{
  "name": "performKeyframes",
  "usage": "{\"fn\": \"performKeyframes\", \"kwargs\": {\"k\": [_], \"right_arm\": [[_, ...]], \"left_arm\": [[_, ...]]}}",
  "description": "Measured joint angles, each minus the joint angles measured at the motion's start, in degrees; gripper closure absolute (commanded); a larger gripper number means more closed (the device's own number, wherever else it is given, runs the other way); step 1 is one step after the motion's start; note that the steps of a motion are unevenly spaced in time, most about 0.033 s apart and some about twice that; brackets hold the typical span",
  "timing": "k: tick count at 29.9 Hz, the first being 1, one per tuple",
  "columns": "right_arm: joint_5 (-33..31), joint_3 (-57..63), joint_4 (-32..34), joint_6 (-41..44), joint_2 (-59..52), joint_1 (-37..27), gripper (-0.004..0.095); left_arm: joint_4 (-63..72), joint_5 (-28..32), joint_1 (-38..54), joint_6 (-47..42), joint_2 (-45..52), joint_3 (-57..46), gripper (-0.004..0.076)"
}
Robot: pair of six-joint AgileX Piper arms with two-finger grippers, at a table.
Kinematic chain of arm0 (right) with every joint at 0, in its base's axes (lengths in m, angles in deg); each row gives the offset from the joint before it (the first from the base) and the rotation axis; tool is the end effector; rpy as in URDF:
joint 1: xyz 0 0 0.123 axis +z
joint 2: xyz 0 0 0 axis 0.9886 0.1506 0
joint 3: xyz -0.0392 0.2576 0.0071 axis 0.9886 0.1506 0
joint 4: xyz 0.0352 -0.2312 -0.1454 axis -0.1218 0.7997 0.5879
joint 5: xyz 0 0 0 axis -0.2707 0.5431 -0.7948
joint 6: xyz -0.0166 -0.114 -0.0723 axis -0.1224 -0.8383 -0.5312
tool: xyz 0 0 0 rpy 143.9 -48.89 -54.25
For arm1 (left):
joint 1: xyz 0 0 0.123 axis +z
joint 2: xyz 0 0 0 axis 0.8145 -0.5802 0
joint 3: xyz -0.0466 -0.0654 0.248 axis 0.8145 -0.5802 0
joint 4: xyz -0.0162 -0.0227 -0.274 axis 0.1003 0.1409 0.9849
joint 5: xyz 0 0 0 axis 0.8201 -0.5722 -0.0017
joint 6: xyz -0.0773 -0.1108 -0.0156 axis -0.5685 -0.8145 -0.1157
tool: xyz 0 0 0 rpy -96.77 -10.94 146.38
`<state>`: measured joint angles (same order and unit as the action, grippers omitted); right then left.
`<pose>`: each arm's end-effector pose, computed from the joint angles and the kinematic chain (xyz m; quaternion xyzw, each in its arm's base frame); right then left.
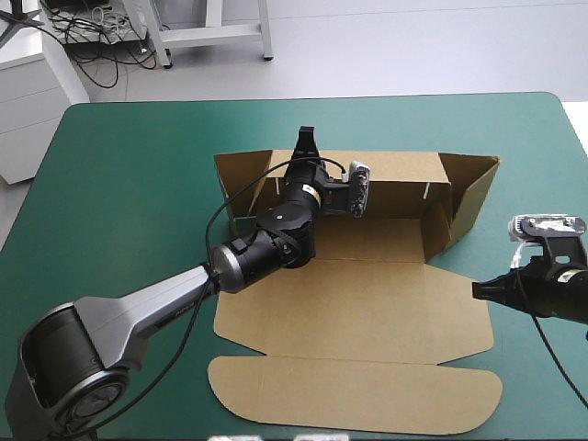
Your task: Fold the box
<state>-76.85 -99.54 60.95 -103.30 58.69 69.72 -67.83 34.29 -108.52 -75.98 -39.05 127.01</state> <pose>0.2185 -0.0063 0.2837 -0.0397 0.9473 0.0742 0.3091 0.3363 -0.3279 0.2741 0.6290 0.5516 0.3076 0.4533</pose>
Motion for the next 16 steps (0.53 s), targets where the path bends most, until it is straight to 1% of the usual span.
{"fn": "performKeyframes", "kwargs": {"k": [4, 13, 14, 16], "right_arm": [[0.19, 0.0, -0.13, 0.0, 0.0, 0.0, 0.0924], [0.35, 0.0, -0.33, 0.21, 0.0, 0.0, 0.0917], [0.55, 0.0, -0.33, 0.62, 0.0, 0.0, 0.0902], [1.24, 0.0, -0.26, 2.94, 0.0, 0.0, 0.0828]], "left_arm": [[-2.69, 1.92, 0.0, -2.01, -0.82, 0.0, 0.0734], [-14.04, 2.39, 0.0, -13.95, -4.41, -0.11, 0.0734], [-14.62, 2.39, 0.0, -14.36, -4.56, -0.11, 0.0734], [-15.39, 2.39, 0.0, -15.02, -4.83, -0.11, 0.0734]]}}
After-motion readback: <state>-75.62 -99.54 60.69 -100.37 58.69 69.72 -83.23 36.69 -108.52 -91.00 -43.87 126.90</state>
